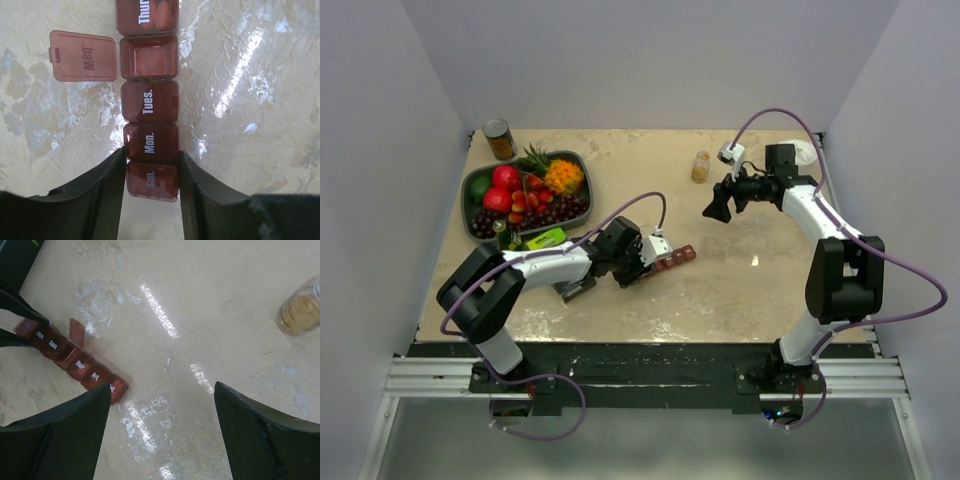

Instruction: Sort the pills into containers

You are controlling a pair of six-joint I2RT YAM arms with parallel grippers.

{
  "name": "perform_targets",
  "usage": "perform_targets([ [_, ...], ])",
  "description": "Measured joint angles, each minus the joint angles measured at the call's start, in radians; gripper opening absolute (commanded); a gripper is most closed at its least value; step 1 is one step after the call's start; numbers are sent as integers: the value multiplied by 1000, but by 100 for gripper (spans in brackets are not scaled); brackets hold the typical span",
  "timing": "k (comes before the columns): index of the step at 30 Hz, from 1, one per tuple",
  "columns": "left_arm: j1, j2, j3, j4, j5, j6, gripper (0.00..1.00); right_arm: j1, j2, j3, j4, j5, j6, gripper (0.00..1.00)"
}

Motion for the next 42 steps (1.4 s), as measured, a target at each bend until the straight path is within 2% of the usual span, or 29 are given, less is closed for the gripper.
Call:
perform_targets([
  [4, 0, -12, -4, -5, -39, -136, 45, 0, 0, -1, 0, 0, 0, 86],
  [7, 0, -27, -16, -7, -60, -190, 55, 0, 0, -1, 0, 2, 0, 86],
  [9, 0, -37, -24, -9, -74, -216, 58, 0, 0, -1, 0, 5, 1, 86],
  [23, -1, -145, -63, -35, -104, -211, 73, 0, 4, -1, 13, 44, 24, 87],
  [26, -1, -211, -63, -42, -112, -183, 77, 0, 18, 1, 49, 92, 96, 87],
  [27, 0, -239, -63, -41, -119, -174, 80, 0, 25, 2, 72, 120, 134, 99],
  [32, 21, -376, -92, -2, -173, -139, 86, 7, 101, 53, 170, 244, 306, 99],
  [33, 28, -404, -113, 18, -189, -133, 93, 13, 123, 74, 182, 270, 327, 99],
  [35, 39, -452, -163, 56, -223, -130, 98, 32, 176, 124, 208, 330, 356, 99],
  [38, 46, -506, -242, 103, -277, -124, 99, 84, 255, 204, 226, 432, 380, 99],
  [42, 46, -515, -261, 114, -340, -101, 99, 168, 386, 379, 217, 605, 420, 99],
])
